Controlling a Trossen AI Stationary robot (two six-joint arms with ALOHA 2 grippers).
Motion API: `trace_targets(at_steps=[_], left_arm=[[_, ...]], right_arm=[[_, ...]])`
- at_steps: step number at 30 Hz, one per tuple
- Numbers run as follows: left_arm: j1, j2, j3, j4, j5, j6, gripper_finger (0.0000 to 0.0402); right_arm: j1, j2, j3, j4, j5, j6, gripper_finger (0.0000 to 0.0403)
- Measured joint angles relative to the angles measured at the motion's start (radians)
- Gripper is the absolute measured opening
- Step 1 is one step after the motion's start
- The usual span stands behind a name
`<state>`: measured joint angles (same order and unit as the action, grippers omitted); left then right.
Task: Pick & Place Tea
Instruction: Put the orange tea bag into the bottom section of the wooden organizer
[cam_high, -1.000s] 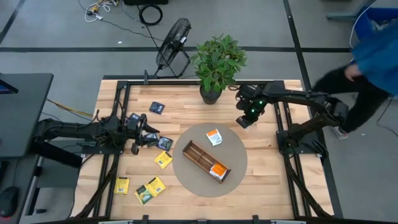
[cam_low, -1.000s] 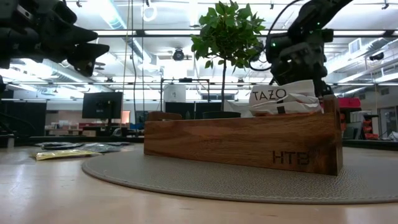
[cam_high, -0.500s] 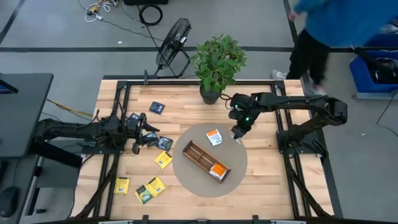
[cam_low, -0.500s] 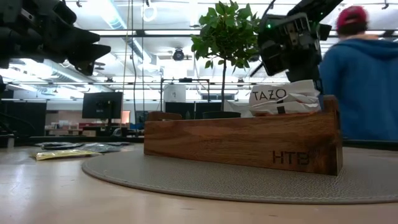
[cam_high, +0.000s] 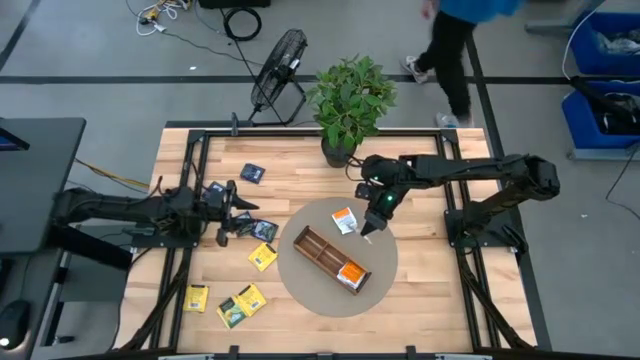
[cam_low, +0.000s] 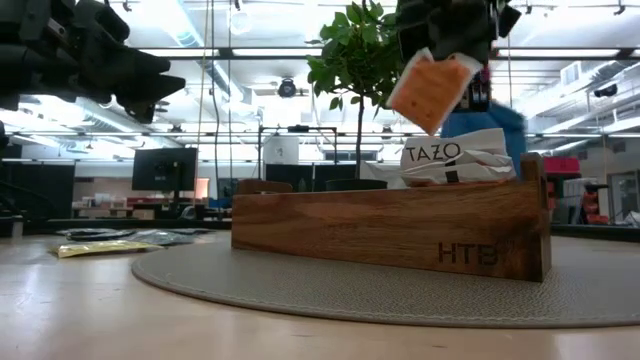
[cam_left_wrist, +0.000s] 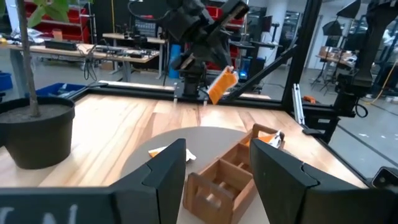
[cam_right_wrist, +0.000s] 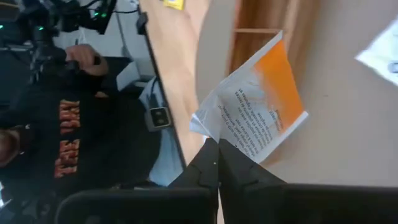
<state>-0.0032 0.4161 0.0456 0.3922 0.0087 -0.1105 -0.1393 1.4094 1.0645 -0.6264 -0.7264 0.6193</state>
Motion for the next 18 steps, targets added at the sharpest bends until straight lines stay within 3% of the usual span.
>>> trace_targets(at_steps=[6, 18], left_arm=[[0.000, 0.146, 0.005, 0.170, 0.028, 0.000, 0.0183], [-0.001, 0.524, 0.219, 0.210, 0.043, 0.070, 0.0183]], right_arm=[[0.041, 0.001, 0.000, 0.013, 0.002, 0.035, 0.0000], [0.100, 0.001, 0.000, 0.136, 0.037, 0.061, 0.0000]])
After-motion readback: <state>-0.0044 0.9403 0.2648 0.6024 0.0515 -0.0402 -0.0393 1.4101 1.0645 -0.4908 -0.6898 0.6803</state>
